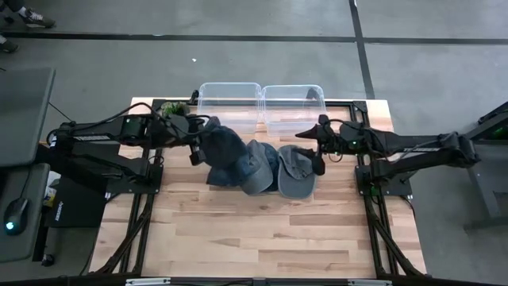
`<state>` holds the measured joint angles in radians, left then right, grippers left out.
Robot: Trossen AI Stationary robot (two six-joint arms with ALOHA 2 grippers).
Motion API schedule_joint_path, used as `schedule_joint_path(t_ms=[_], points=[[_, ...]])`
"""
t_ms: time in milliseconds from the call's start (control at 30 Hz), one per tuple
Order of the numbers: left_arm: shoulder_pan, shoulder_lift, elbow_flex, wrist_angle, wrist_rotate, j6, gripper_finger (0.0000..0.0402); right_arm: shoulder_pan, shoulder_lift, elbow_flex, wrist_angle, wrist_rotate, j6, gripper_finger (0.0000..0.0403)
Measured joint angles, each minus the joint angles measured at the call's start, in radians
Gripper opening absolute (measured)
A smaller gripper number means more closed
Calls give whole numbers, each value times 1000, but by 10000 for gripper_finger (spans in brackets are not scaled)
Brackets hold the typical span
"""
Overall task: Pick & Place hat
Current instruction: Put the left top blue cap into the left transparent bin
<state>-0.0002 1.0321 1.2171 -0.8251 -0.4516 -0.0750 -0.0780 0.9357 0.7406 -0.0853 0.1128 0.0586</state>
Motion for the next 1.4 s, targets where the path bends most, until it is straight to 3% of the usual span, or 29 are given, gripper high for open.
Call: schedule_joint_path(t_ms=[233,467,767,967,1167,1400], points=[[0,0,0,107,-61,25,0,0,110,0,151,-20,-15,234],[0,0,0,181,-47,93,0,0,209,0,313,-31,-26,234],[0,2,0,191,-27,106,0,-52,299,7,568,-124,-21,234],[0,40,-1,194,-27,137,0,-116,343,132,518,-257,62,234],[0,72,1,204,-29,162,0,-164,411,337,257,-384,147,234],[0,93,0,196,-31,183,0,-216,522,531,80,-585,231,234]])
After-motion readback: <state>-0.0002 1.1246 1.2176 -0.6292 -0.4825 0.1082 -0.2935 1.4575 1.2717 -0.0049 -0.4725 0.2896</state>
